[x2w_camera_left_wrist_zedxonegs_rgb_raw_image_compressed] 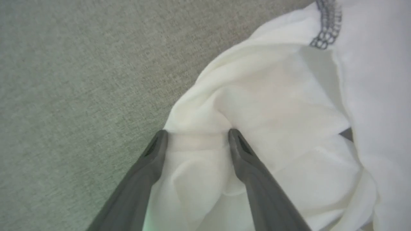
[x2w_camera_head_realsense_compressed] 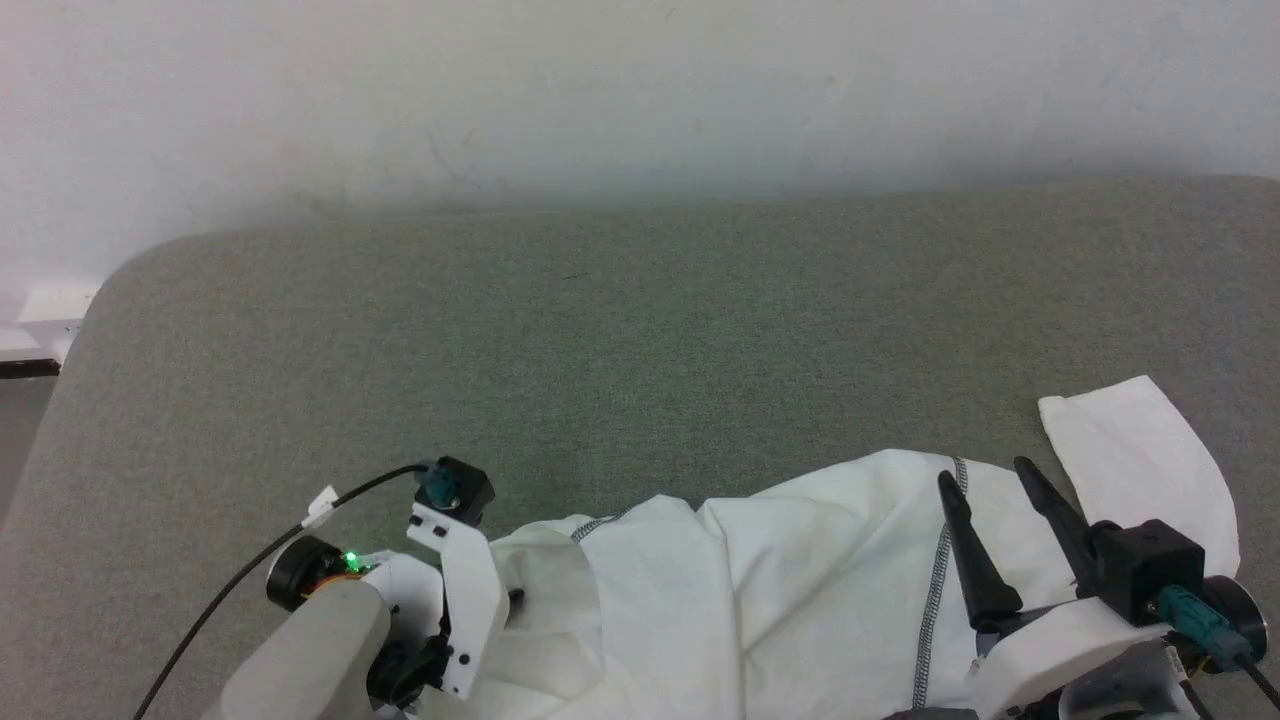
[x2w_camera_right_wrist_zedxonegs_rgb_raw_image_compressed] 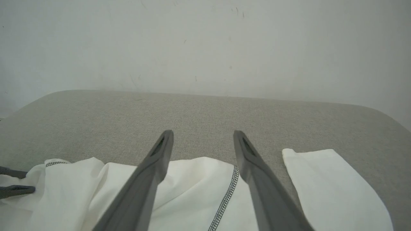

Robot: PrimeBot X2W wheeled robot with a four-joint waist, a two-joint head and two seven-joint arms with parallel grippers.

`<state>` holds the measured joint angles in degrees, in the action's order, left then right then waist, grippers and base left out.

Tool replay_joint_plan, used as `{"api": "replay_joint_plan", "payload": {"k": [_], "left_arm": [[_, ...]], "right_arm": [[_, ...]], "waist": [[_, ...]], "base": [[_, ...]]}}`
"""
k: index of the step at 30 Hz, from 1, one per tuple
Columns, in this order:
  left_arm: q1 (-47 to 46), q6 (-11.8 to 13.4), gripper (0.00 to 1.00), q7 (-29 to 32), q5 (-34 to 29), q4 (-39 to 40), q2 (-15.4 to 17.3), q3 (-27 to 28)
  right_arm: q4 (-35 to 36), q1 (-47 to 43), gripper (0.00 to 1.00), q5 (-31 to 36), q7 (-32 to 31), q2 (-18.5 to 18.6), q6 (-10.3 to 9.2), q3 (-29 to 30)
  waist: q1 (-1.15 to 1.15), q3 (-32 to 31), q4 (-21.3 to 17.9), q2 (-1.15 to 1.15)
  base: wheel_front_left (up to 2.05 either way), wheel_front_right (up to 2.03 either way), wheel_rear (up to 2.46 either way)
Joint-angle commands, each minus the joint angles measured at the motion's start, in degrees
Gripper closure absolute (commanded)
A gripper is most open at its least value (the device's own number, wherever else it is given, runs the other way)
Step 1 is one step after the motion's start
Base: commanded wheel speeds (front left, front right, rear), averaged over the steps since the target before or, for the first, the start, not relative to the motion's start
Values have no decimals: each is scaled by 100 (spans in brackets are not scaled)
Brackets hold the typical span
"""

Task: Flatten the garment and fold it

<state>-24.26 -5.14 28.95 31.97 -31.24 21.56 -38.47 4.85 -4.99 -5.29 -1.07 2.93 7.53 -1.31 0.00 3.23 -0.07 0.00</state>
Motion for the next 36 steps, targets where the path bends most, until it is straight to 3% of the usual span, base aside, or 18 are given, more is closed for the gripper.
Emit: {"api": "replay_joint_plan", "payload": {"k": [1,2,3,4,7,16,19,23,31,33,34,36], "left_arm": [[115,-63,0,204,-1,-213,-41,-173],[88,-109,53,338,21,-265,-57,-270],[44,-141,89,421,-3,-286,-44,-375],[-14,-162,100,416,-19,-277,-23,-429],[-275,-78,100,13,-98,-190,67,-295],[-878,888,100,-2013,-190,622,336,868],[-668,1238,100,-2441,-10,743,477,1332],[-2,1571,100,-2564,399,480,601,1806],[1169,1683,100,-2771,1180,-326,501,2413],[1267,1663,96,-2763,1251,-381,474,2444],[1355,1615,73,-2730,1351,-417,430,2480],[1525,1527,0,-2614,1552,-450,317,2526]], "right_arm": [[-16,68,0,-26,-17,-5,-4,-28],[-32,72,0,-35,-16,-5,-4,-47],[-47,75,0,-66,-17,-5,-4,-61],[-61,80,0,-87,-16,-5,-4,-70],[-91,81,0,-119,-2,-5,-4,-69],[-101,-4,0,-185,27,-5,-4,12],[-93,3,0,-187,27,-5,-4,-22],[-99,41,0,-209,30,-5,-4,-67],[-117,35,0,-218,46,-5,-4,-16],[-117,22,0,-217,45,-5,-4,-3],[-118,12,0,-219,42,-5,-4,0],[-129,-9,0,-224,31,-5,-4,7]], "waist": [[0,29,-70,0],[0,25,-91,0],[0,25,-112,0],[0,20,-134,0],[0,-11,-182,0],[0,-75,-140,0],[0,-57,-160,0],[0,5,-201,0],[0,35,-242,0],[0,22,-228,0],[0,9,-217,0],[0,-43,-188,0]], "base": [[0,0,0],[0,0,0],[0,0,0],[0,0,0],[0,0,0],[0,0,0],[0,0,0],[0,0,0],[0,0,0],[0,0,0],[0,0,0],[0,0,0]]}}
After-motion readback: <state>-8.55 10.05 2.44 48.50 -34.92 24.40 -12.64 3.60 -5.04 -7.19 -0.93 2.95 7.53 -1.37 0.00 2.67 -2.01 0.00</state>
